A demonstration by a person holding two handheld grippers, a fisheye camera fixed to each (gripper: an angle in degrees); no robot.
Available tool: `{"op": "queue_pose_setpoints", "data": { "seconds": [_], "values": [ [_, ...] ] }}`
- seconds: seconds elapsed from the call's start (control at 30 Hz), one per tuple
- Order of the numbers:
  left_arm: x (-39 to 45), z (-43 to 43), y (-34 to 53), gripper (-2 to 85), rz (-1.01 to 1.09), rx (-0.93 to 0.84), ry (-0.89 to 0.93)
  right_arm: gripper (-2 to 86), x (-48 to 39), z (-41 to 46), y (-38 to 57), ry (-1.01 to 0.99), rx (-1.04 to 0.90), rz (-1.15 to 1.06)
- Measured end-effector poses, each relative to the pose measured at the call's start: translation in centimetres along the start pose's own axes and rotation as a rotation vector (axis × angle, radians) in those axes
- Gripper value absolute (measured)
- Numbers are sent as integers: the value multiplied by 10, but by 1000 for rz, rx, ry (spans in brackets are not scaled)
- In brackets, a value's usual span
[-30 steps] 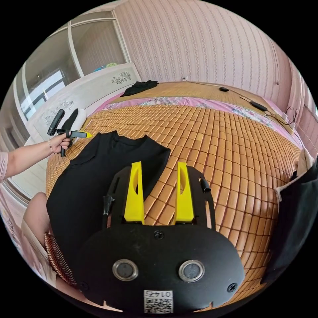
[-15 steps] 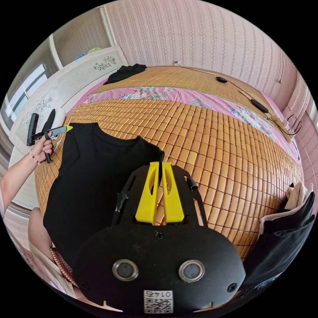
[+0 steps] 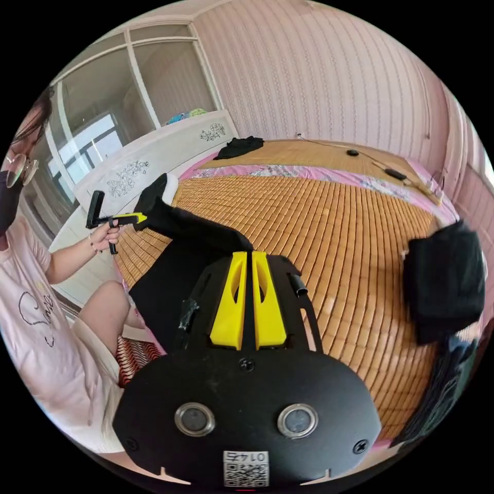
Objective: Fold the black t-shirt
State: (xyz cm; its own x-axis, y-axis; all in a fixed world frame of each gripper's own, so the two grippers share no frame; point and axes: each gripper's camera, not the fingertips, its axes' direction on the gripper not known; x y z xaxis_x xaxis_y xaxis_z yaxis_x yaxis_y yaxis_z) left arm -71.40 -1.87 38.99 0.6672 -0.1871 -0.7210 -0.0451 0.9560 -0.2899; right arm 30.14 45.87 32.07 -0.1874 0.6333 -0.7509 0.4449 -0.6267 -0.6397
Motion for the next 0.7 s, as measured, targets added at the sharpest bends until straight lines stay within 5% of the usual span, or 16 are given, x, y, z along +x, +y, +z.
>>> {"op": "queue_pose_setpoints", "data": {
  "seconds": [0.17,0.27,0.53,0.7],
  "values": [
    [28,20,138,-9,-140,-159,-15,9,-19,37,117,-10,-197,308],
    [39,32,156,-9,-169,-250,-52,9,-37,28,121,32,-171,305],
    [44,-36,139,-9,-192,-108,9,7,-79,-31,103,40,-79,211],
    [45,-43,157,-7,-180,-168,68,7,-99,-28,118,62,-143,207]
  ]
}}
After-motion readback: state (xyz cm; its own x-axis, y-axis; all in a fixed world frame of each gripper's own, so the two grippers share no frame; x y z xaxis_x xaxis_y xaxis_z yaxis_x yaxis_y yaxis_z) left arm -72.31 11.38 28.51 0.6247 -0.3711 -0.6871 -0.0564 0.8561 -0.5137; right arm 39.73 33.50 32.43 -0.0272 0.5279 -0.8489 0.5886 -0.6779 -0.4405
